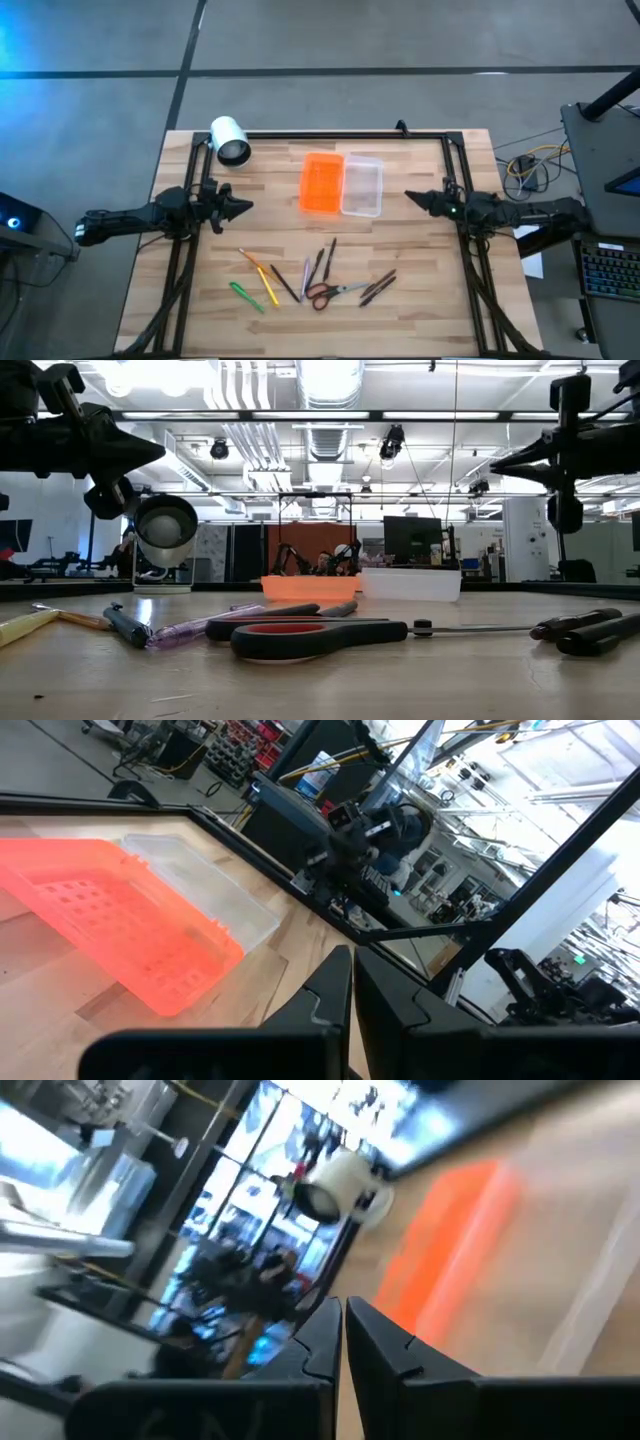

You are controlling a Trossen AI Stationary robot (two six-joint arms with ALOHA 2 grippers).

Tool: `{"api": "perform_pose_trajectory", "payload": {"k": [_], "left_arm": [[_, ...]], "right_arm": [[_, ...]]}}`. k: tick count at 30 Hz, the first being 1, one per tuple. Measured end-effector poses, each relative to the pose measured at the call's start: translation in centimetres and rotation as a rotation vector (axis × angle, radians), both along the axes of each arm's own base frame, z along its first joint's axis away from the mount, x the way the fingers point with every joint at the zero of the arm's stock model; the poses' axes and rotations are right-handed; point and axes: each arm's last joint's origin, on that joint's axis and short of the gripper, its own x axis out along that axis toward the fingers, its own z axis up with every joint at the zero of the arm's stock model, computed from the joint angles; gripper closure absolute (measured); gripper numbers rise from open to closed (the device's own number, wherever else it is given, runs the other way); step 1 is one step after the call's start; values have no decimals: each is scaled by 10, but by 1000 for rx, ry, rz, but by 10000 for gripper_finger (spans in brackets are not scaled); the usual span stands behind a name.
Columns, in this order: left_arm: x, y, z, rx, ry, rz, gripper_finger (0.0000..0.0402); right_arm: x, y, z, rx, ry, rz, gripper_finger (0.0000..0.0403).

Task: Pick & place school supplies into a supply box
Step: Put the black scissors into the orange supply box

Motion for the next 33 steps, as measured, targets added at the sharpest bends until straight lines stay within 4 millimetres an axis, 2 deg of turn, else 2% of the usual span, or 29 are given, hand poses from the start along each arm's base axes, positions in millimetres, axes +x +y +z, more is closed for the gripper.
{"api": "perform_pose_trajectory", "payload": {"k": [4,8,13,18,21,25,33], "left_arm": [[0,0,0,0,0,0,401],[0,0,0,0,0,0,401],[0,0,0,0,0,0,401],[0,0,0,0,1,0,401],[0,0,0,0,1,0,401],[0,0,0,0,0,0,401],[0,0,0,0,1,0,401]], "right_arm": [[5,2,2,40,-31,60,390],[7,0,7,138,-116,-18,390],[10,-1,22,59,-240,-47,390],[18,0,22,86,-239,-41,390],[28,1,16,165,-110,-44,390],[43,3,21,224,174,-41,376],[71,11,56,167,743,177,285]]}}
